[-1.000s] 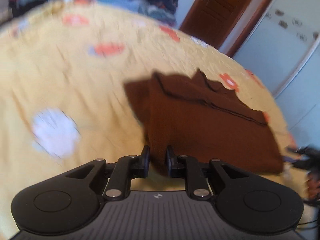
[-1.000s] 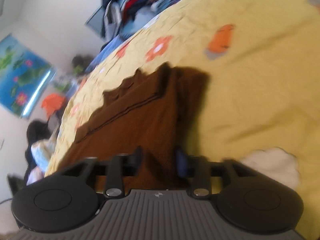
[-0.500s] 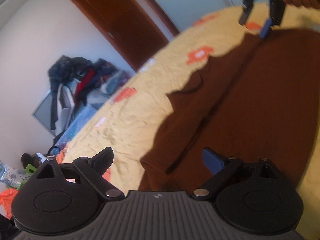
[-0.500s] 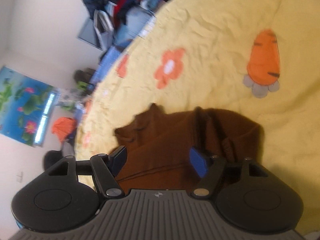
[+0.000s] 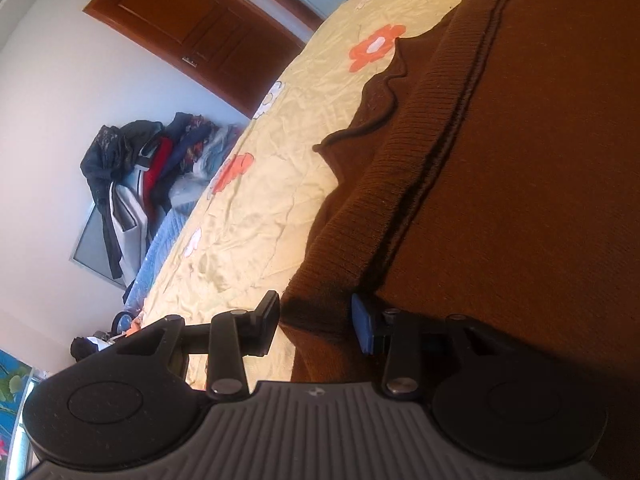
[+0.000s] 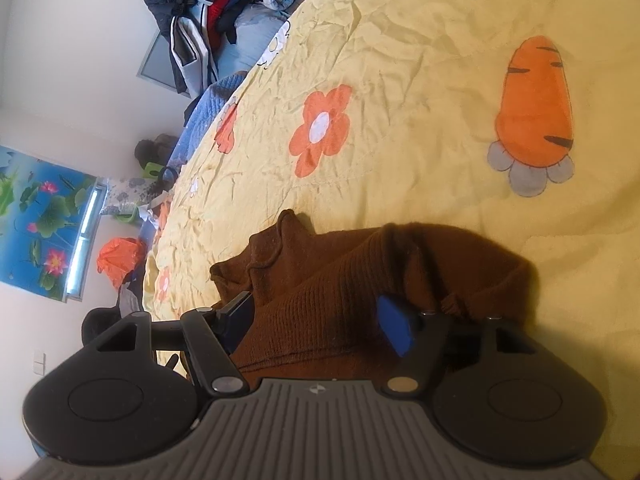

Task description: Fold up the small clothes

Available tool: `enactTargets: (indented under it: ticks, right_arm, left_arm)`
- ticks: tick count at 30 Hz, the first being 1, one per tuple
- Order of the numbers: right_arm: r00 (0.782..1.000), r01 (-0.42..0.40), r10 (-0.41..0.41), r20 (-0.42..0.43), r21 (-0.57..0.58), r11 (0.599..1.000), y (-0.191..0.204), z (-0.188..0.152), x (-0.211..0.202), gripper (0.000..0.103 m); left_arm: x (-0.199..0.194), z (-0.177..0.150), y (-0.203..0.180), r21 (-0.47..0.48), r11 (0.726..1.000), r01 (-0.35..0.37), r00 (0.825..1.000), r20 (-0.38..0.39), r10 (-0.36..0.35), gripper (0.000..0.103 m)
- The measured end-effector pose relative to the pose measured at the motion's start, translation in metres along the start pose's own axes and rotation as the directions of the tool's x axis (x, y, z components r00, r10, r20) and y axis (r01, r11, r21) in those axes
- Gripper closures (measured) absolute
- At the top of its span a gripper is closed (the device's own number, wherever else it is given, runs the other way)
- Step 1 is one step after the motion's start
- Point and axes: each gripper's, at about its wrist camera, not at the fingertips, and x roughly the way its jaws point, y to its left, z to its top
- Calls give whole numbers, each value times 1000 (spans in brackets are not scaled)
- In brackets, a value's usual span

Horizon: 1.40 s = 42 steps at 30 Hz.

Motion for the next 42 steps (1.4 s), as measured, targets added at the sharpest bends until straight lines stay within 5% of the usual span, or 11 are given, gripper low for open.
enactTargets:
  ticks: [17, 19, 21, 22, 25, 30, 32, 34, 35, 37, 42]
  right_arm:
    - [1000, -4, 4, -14, -2, 1000, -5, 2, -8, 30]
    - [1000, 7, -7, -24, -14, 1000, -3, 3, 2, 38]
    - [1000, 21, -21, -23, -16, 1000, -2, 4, 9, 73]
    - [1000, 19, -19, -20, -25, 1000, -1, 4, 11, 89]
    - [998, -31, 34, 53, -48, 998, 8, 9, 3, 89]
    - [977, -132, 116, 179, 77, 988, -6, 32, 6, 84]
    - [979, -97, 68, 193, 145, 985, -17, 33, 15, 67]
    - [978, -108, 78, 194, 149, 983, -15, 26, 13, 23]
    - [974, -119, 97, 206, 95, 988, -9, 20, 7, 19]
    - [972, -59, 69, 227, -49, 997, 9, 9, -6, 16]
    - [948, 242, -168, 271, -267, 933, 34, 5, 0, 19]
  left_arm:
    - [8, -1, 13, -51, 998, 45, 998, 55, -43, 39]
    - [12, 0, 16, -94, 994, 58, 997, 58, -52, 47]
    - [16, 3, 21, -138, 987, 76, 997, 41, -71, 93]
    - [17, 5, 23, -150, 987, 56, 998, 38, -51, 93]
    - [21, 12, 40, -208, 977, 41, 998, 47, -32, 94]
    - [68, 20, 83, -507, 860, 51, 991, -84, -109, 80]
    - [70, 17, 91, -578, 814, 61, 985, -98, -143, 75]
    - [55, 9, 97, -622, 780, 74, 988, -63, -144, 66]
    - [45, 4, 99, -639, 763, 94, 989, -27, -145, 42]
    - [24, -8, 104, -693, 712, 116, 992, 42, -121, 9]
    - [21, -8, 103, -769, 597, 226, 970, 119, -214, 8]
